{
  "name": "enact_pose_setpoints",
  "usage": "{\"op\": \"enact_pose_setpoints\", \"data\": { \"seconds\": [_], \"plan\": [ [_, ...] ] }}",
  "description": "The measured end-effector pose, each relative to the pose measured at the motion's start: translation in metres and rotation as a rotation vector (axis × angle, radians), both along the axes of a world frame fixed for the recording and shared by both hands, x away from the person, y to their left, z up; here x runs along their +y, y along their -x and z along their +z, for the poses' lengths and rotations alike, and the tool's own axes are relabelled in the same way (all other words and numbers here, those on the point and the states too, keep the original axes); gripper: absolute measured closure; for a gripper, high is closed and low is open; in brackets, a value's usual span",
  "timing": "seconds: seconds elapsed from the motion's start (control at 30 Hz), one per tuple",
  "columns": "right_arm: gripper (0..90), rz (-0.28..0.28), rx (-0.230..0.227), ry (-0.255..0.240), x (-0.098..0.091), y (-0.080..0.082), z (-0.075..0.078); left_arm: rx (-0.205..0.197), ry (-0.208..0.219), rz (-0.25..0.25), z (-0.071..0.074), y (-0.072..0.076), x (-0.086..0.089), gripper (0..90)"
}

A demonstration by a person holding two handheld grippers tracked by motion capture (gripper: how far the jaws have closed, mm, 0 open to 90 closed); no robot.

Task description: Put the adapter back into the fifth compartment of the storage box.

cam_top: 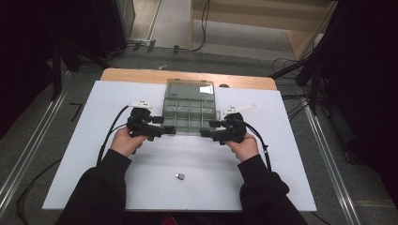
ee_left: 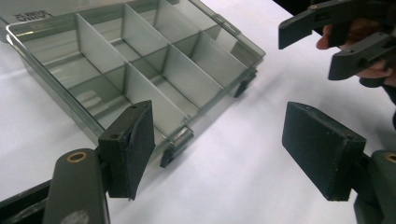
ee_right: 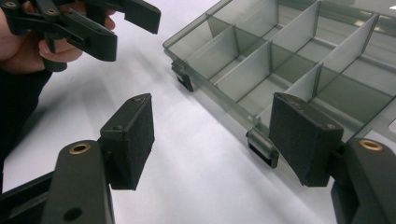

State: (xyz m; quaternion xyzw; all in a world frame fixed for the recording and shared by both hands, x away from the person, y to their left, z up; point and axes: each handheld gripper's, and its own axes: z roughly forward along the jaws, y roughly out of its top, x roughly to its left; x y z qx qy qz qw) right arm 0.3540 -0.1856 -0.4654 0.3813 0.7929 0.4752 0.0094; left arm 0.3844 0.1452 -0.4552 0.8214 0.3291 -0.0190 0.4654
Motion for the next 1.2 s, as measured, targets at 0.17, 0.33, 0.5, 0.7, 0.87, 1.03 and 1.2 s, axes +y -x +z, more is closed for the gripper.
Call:
{"op": "enact_pose_setpoints", "data": {
  "seconds": [0.17,0.33,0.5,0.7,0.87,1.03,1.2],
  "plan": [
    [30.0,0.01,0.007,-0.003,0.0,0.007,-0.002,0.002,0.009,-0.01,0.002,0.008,0.003,26.0],
    [30.0,0.022,0.016,0.0,0.0,0.013,-0.002,-0.004,0.005,-0.017,0.002,0.016,0.005,26.0],
    [30.0,0.035,0.009,0.004,0.0,0.015,-0.004,0.0,0.009,-0.025,0.001,0.023,0.007,26.0],
    [30.0,0.045,0.01,0.012,0.003,0.021,-0.005,0.0,0.01,-0.029,-0.002,0.03,0.01,26.0],
    [30.0,0.055,0.012,0.012,0.004,0.026,-0.006,-0.001,-0.001,-0.038,-0.004,0.036,0.014,26.0],
    [30.0,0.062,0.012,0.012,0.005,0.031,-0.007,-0.002,-0.006,-0.039,-0.005,0.042,0.017,26.0],
    [30.0,0.067,0.016,0.016,0.006,0.036,-0.009,-0.002,-0.015,-0.051,-0.007,0.05,0.02,26.0]
  ]
}}
